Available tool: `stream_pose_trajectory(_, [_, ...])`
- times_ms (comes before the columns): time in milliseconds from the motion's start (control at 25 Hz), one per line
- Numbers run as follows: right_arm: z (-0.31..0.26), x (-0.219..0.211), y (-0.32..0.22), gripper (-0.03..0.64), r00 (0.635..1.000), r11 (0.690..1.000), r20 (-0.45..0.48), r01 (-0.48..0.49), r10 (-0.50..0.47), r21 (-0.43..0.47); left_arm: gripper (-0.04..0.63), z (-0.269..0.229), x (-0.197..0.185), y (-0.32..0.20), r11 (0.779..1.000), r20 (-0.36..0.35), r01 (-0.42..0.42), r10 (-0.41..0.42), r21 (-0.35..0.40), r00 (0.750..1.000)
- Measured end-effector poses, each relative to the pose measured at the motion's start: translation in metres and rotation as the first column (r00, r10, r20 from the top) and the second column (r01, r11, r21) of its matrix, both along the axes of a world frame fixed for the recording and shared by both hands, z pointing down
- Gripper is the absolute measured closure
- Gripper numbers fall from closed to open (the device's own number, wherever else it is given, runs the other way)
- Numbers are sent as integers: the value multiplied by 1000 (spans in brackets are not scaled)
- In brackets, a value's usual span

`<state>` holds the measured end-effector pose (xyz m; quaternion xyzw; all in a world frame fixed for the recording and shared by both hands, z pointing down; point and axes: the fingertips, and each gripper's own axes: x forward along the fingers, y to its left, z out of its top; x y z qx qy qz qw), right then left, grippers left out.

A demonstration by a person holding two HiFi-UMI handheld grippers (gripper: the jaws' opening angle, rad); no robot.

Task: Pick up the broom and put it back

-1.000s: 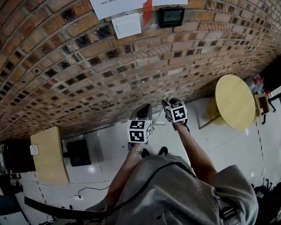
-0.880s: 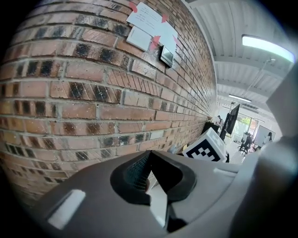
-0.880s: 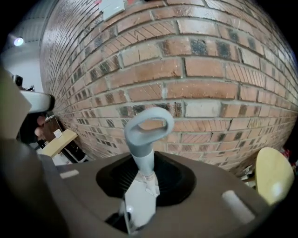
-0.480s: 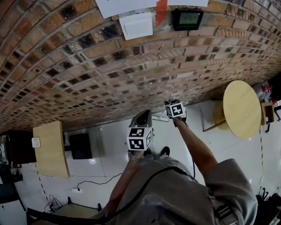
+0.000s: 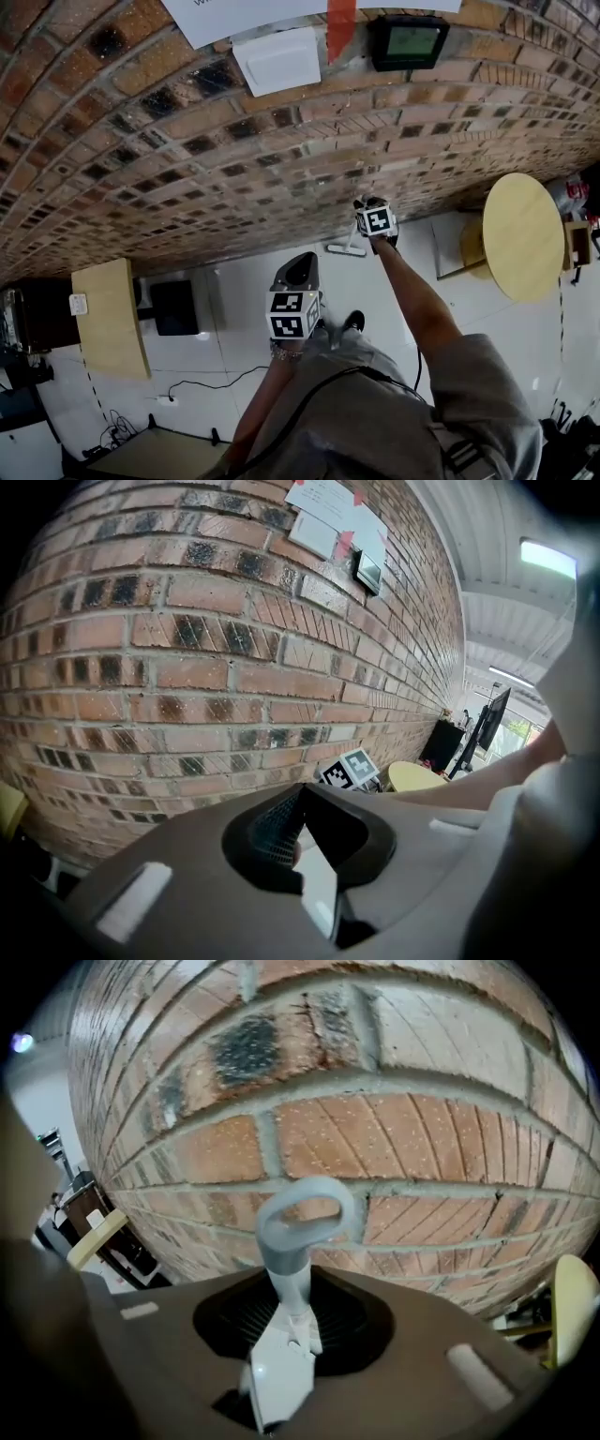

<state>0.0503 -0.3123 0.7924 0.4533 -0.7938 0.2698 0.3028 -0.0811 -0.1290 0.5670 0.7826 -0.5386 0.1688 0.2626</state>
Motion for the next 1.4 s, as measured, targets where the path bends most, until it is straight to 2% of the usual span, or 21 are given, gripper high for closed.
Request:
stream_pose_trajectory(200, [-1,17,-30,520,998,998,13,-55,55,10,592,5,2,-2,1000,2,-1,1,-9,1000])
stream_pose_trajectory(440, [-5,9,-28,403,998,999,49,-37,36,16,592,3,1,-11,1000,3,-7,7,-2,1000])
stream_pose_trajectory(680, [-14,18,-24,403,995,997,63,-82,82,11,592,0,11,-13,999,4,-42,42,2,999])
stream_pose_trajectory(920, [-41,30,7,408,982,989,128,-144,137,45,592,-5,19,-15,997,6,-76,76,23,997])
stream_pose_trajectory(1000, [-33,33,6,417,986,991,105,-132,129,23,592,-8,25,-15,994,12,-102,102,29,995])
stream_pose_trajectory(1120, [-19,53,-3,417,985,986,49,-165,166,-22,592,-14,36,-8,991,3,-130,130,32,992])
stream_pose_trajectory(1240, [-25,64,-7,416,984,985,51,-171,171,-19,592,-18,46,-1,988,-9,-152,152,40,988])
stream_pose_trajectory(1400, [-46,65,10,416,971,977,119,-211,208,19,592,-14,43,6,988,-1,-152,152,37,988])
